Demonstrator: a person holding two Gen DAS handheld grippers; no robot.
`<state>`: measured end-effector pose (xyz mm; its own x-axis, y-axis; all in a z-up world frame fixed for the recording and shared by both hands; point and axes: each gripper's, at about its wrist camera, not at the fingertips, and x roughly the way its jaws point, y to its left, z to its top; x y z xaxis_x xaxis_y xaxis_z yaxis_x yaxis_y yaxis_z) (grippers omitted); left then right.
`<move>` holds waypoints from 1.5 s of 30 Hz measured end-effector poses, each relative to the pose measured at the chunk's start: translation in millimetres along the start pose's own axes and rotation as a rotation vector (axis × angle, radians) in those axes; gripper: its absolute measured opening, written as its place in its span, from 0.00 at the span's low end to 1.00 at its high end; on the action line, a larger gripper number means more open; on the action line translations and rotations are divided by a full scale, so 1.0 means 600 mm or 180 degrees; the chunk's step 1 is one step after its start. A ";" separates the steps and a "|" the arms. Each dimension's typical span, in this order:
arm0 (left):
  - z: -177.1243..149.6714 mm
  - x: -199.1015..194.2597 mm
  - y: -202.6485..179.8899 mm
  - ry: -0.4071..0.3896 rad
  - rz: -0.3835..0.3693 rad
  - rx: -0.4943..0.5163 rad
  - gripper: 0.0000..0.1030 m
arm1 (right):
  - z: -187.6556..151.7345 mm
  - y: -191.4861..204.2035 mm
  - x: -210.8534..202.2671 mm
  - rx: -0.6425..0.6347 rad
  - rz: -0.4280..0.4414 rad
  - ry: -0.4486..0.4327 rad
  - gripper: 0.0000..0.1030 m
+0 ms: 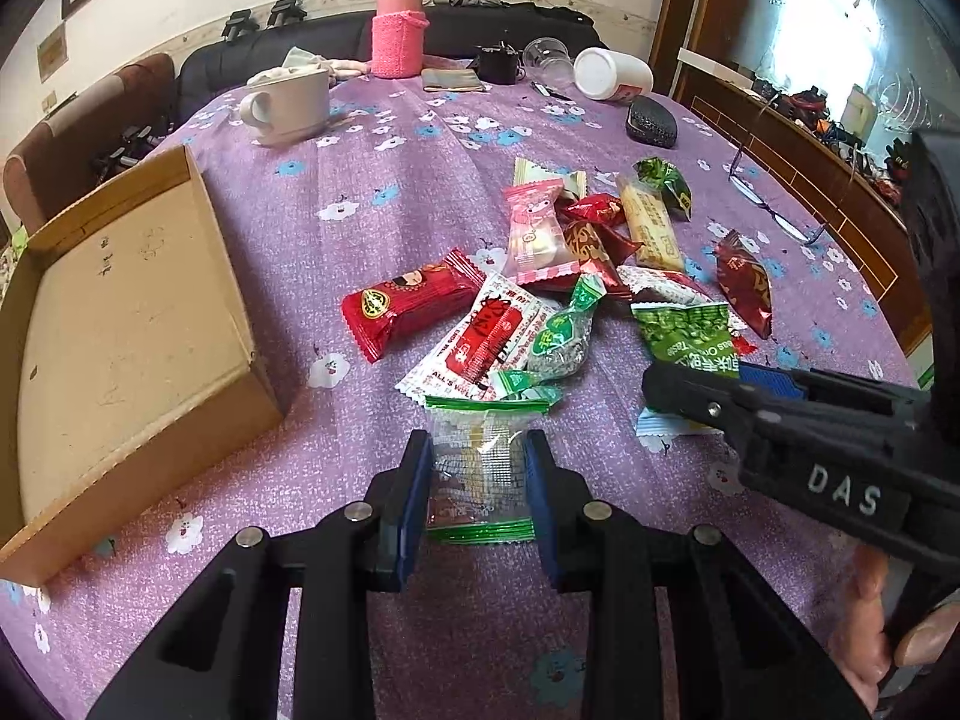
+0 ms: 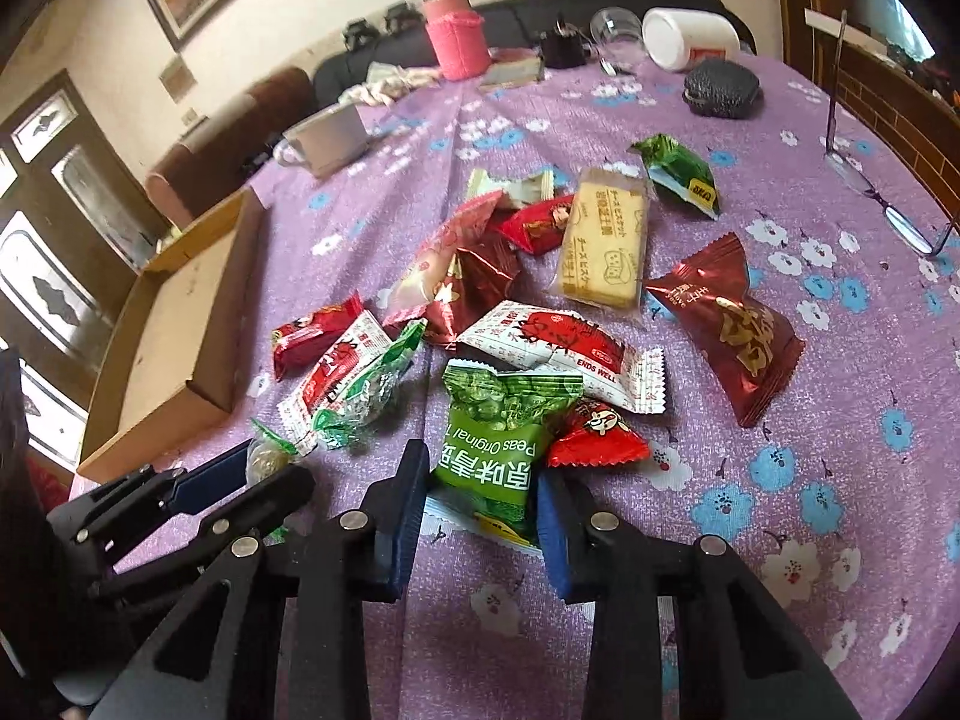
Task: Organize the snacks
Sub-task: 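Lift both held snacks and carry them toward the cardboard box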
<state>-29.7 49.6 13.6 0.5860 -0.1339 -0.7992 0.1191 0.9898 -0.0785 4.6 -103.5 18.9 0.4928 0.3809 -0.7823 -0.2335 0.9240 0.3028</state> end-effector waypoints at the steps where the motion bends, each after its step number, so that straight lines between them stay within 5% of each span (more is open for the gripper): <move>1: 0.000 0.000 0.000 -0.0005 0.0010 0.0002 0.29 | -0.003 0.002 -0.002 -0.0039 -0.0002 -0.0047 0.35; 15: 0.003 -0.005 0.002 -0.0100 0.0133 -0.0043 0.29 | -0.007 0.022 -0.019 -0.0253 0.0265 -0.0286 0.35; 45: 0.001 -0.023 0.015 -0.0242 0.0113 -0.0157 0.29 | -0.007 0.018 -0.029 -0.0258 0.0239 -0.0386 0.35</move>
<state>-36.5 60.3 24.3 0.6486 -0.1001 -0.7546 0.0585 0.9949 -0.0817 -10.3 -100.1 33.5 0.5677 0.4547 -0.6862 -0.3382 0.8889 0.3092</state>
